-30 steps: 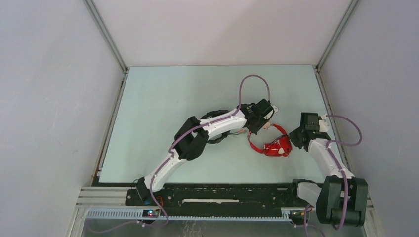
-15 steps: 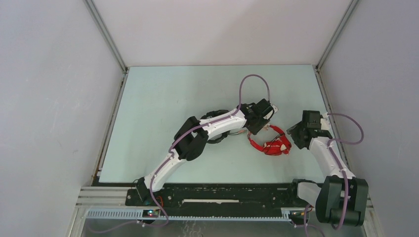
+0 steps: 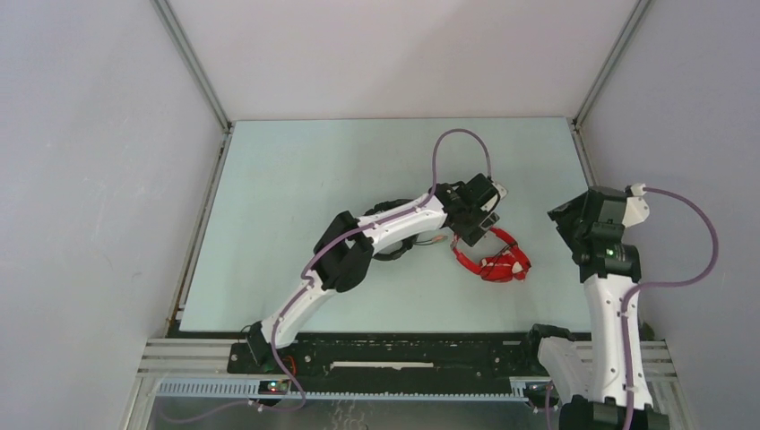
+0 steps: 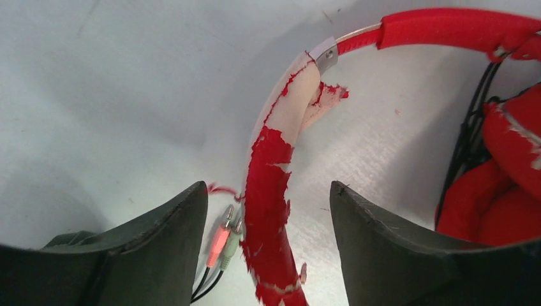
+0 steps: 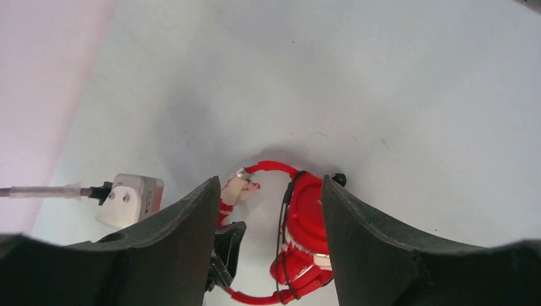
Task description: Wrap the headphones
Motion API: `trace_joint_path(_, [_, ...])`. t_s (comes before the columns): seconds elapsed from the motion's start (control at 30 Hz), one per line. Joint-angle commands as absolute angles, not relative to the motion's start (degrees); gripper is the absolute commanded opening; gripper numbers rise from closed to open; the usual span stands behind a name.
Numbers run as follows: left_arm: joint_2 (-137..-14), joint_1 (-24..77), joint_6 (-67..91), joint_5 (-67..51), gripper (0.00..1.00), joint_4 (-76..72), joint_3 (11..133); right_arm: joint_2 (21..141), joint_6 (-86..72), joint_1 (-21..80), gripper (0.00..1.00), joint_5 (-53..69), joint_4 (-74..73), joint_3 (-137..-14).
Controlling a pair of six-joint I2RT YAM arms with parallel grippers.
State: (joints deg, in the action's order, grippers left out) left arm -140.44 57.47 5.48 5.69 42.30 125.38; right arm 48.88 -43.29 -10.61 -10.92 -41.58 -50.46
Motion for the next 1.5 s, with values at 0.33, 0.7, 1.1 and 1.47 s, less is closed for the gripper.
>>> trace_joint_path(0.33, [-116.4,57.8,10.3,8.1,0.78,41.0,126.7,41.2,-34.7,-11.0,0.73,-3.5,-53.6,-64.4])
trace_joint_path(0.7, [-81.6,57.8,17.9,24.4,0.79,39.8,95.3,31.9,-28.7,-10.6,0.79,0.1,-61.3,-67.5])
trace_joint_path(1.1, [-53.5,57.7,31.7,36.0,0.79,43.1,58.1,28.4,-30.5,-8.6,0.88,-13.3,-55.2,-57.1])
trace_joint_path(1.47, [-51.6,57.7,36.5,43.8,0.79,46.3,56.9,26.2,-33.2,-8.3,0.99,-12.1,-53.8,-52.7])
